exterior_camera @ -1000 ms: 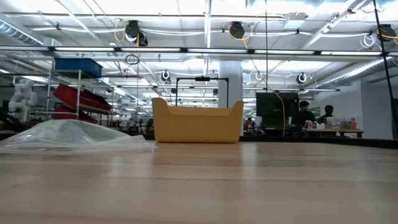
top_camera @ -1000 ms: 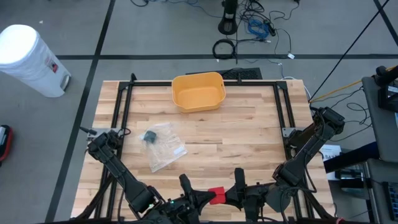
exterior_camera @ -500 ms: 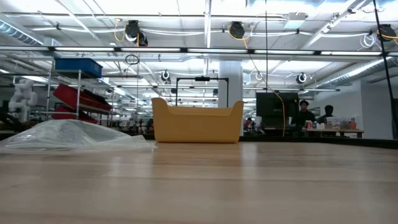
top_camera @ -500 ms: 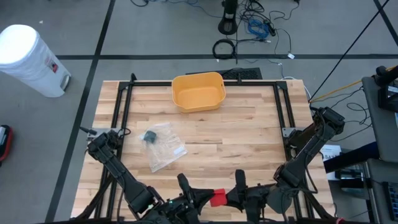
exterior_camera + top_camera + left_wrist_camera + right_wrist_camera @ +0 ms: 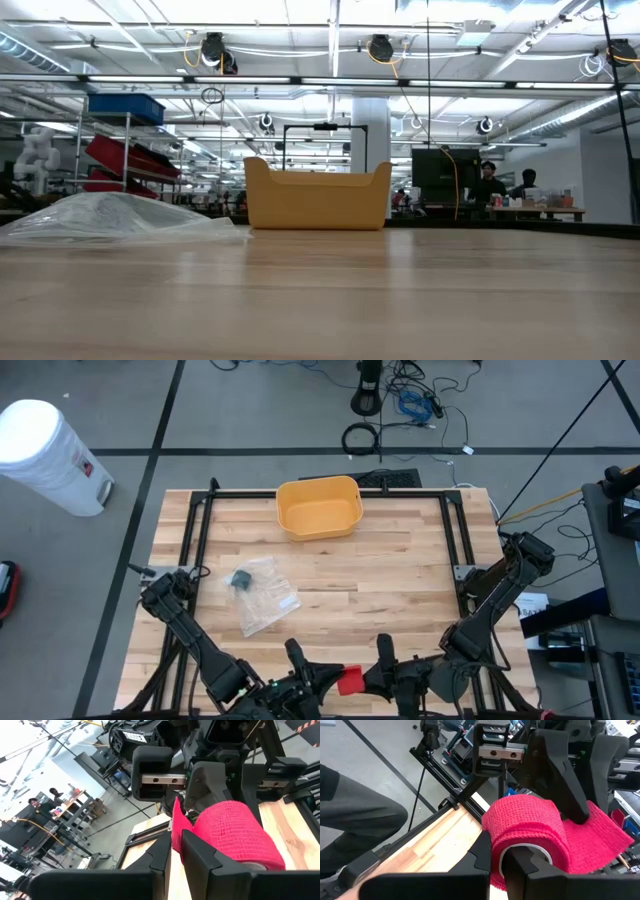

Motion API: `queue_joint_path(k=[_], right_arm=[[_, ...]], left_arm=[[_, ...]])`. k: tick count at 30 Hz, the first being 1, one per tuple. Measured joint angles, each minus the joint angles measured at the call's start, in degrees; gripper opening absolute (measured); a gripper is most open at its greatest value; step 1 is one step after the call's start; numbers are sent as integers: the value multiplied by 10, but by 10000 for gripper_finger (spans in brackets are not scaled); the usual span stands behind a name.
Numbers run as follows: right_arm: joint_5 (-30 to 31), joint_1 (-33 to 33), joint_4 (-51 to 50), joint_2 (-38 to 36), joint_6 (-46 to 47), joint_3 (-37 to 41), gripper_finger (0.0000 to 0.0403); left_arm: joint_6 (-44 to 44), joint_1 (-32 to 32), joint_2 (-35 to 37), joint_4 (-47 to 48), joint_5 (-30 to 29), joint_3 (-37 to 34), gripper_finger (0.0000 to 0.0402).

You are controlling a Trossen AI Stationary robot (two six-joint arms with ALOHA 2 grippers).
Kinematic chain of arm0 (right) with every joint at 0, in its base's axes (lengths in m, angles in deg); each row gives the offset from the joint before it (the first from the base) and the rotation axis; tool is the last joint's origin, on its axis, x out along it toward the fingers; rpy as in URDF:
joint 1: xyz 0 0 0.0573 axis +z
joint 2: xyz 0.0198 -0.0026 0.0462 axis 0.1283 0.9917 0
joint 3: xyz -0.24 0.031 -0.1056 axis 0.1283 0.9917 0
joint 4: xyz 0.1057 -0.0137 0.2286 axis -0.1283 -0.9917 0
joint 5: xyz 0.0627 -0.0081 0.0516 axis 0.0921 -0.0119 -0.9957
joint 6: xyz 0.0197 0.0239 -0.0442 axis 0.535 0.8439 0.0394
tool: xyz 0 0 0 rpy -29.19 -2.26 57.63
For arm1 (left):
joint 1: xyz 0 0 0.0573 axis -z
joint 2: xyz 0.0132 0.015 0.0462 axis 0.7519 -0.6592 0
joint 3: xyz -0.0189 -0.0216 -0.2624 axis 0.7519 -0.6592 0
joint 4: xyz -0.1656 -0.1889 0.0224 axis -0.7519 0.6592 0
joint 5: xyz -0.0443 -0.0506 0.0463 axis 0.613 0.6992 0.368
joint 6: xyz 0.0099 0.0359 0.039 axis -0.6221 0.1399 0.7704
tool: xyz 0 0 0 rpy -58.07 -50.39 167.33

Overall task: Roll bandage
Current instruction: Roll the red bandage

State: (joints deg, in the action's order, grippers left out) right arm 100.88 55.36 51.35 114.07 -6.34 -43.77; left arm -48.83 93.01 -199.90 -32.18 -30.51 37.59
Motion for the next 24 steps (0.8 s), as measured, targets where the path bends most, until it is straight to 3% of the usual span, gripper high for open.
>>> queue_joint_path(k=[6,24], right_arm=[[0,0,2,0,0,0,13],[0,-8,-3,0,15,0,13]], left_arm=[[3,-1,0,16,29,0,7],[50,12,0,-34,17,0,2]])
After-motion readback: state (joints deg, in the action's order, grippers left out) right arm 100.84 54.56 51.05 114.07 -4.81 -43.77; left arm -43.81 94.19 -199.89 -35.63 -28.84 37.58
